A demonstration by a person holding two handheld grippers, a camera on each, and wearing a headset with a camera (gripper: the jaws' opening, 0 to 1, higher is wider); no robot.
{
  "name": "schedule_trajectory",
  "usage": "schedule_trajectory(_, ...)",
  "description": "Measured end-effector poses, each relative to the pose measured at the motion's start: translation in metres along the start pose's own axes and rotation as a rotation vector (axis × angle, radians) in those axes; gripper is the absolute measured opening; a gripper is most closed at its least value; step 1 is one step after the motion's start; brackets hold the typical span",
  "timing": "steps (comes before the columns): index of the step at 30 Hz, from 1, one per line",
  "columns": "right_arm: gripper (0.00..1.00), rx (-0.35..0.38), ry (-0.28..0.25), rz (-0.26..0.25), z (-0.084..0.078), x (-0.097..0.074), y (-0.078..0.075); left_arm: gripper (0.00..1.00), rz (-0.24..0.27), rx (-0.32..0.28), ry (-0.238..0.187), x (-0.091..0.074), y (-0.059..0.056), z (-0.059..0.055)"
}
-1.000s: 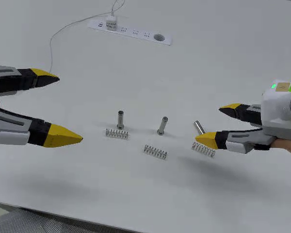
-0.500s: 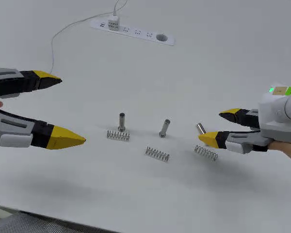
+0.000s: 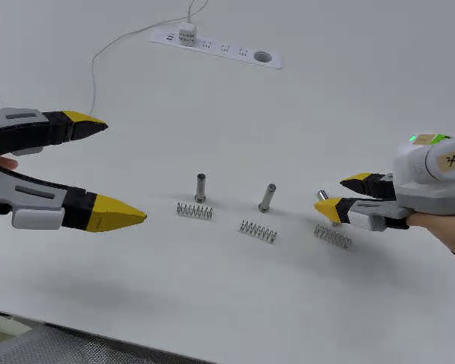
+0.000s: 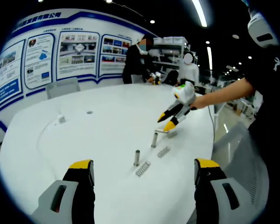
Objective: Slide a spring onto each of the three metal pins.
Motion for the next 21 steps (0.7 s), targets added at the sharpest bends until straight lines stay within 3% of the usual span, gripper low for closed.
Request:
schedule_trajectory(7, 0.32, 0.032, 0.011, -0.019, 0.0, 0.009, 0.0, 0.9, 0.007, -0.006, -0.001, -0.001, 0.0, -0.001)
schedule_trajectory(21, 0.21, 0.085, 0.08, -0.044, -0.007, 0.021, -0.002, 0.89, 0.021, -0.022, -0.011, -0.005, 0.001, -0.002)
Point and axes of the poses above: the centre of the closed fingertips' face, and the gripper's own axes: x roughly forward along the fingers, y roughly to its left, z roughly out of its top, the point moved 5 cm from there along -x, roughly backward along the fingers, and after that the axes turned 13 degrees about -z, right-handed, at the moved point
